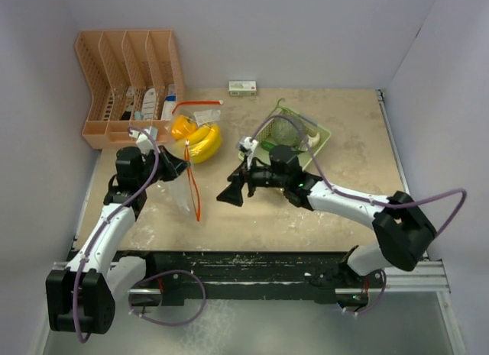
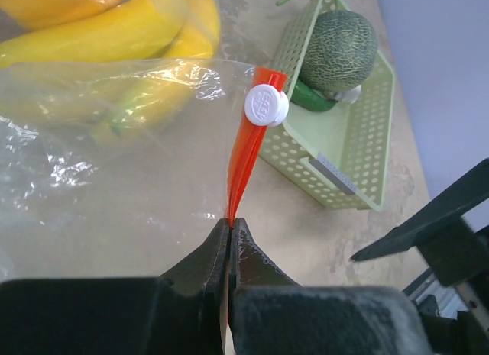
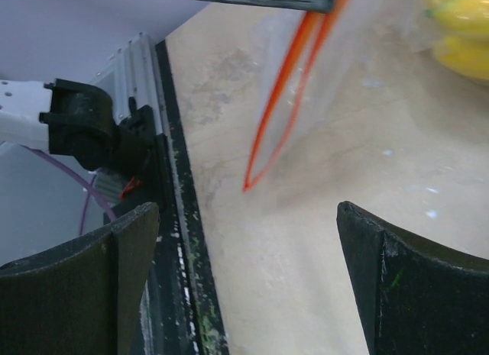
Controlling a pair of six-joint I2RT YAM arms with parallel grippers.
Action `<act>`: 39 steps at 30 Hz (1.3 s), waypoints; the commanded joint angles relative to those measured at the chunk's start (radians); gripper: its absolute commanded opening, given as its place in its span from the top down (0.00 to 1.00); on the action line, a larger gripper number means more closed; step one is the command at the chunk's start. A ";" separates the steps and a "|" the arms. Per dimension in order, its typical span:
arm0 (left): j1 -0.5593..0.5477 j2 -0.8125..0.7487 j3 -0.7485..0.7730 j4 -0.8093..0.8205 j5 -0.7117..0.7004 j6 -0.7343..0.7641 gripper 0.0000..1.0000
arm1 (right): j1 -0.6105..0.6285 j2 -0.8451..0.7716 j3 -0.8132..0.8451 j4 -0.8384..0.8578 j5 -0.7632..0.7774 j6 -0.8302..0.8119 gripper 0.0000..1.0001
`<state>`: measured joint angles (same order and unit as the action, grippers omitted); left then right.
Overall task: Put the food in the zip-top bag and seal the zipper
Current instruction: Pick up the zipper food storage bag at the center of the board, then open the zipper of the food storage bag.
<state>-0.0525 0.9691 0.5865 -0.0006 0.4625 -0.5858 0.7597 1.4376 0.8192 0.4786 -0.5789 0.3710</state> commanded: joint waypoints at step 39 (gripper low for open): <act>0.001 -0.183 -0.029 0.027 0.167 -0.067 0.94 | 0.128 0.132 0.132 0.075 0.735 0.133 1.00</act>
<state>-0.0528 0.8143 0.5419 0.0971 0.6395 -0.7208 0.8909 1.6997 0.9871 0.5426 -0.0040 0.5213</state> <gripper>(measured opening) 0.008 0.007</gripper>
